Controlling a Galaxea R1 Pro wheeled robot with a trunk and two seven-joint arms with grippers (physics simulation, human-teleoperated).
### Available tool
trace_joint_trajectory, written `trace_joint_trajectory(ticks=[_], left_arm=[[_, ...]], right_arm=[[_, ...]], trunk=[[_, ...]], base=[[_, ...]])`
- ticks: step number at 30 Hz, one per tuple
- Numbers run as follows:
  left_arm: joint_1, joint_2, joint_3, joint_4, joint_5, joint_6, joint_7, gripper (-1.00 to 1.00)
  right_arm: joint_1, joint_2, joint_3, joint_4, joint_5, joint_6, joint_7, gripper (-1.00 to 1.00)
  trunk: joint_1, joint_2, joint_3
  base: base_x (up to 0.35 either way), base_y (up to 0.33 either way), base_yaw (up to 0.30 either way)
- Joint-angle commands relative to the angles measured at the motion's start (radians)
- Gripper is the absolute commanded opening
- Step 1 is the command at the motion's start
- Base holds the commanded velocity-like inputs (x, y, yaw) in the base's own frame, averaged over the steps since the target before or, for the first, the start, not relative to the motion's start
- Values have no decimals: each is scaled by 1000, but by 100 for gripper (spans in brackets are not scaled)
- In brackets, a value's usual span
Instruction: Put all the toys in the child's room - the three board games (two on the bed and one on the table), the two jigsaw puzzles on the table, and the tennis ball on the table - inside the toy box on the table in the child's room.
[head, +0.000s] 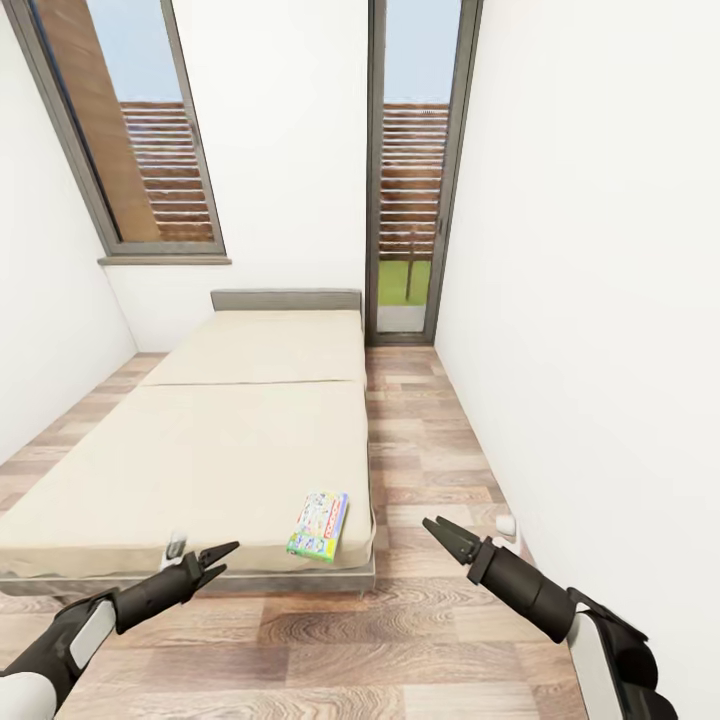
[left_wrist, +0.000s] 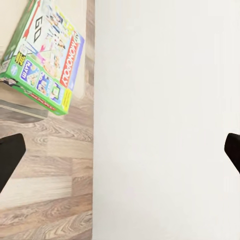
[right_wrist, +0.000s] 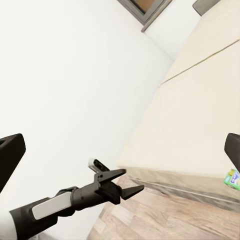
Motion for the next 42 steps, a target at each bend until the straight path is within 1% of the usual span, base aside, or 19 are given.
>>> trace_joint_trajectory(ticks=[1,4,10,12,18,23,28,42], left_arm=[[-1,2,1,0,4,8,-3,100],[-1,10,1,1,5,8,-6,100],[-1,13,1,2,6,8,-6,100],[-1,13,1,2,5,7,-5,100],[-1,12,2,3,5,4,-1,100],[-1,10,3,4,4,1,3,100],[-1,8,1,4,4,-1,5,100],[-1,6,-2,4,-1,-1,7,100]], right_arm=[[-1,1,-1,0,-3,6,2,100],[-3,2,0,1,-4,4,2,100],[-4,2,0,3,-3,1,1,100],[-4,-1,0,3,-3,4,4,100],[-5,2,1,3,-3,5,5,100],[-5,3,14,3,-2,4,3,100],[-5,3,20,3,-2,3,4,100],[-5,-3,21,3,-2,3,10,100]], trunk=[[4,-8,-4],[15,-29,-14],[38,-71,-32],[46,-85,-39],[69,-127,-57],[88,-162,-73],[107,-197,-89],[161,-295,-133]], base=[[0,0,0],[0,0,0],[0,0,0],[0,0,0],[0,0,0],[0,0,0],[0,0,0],[0,0,0]])
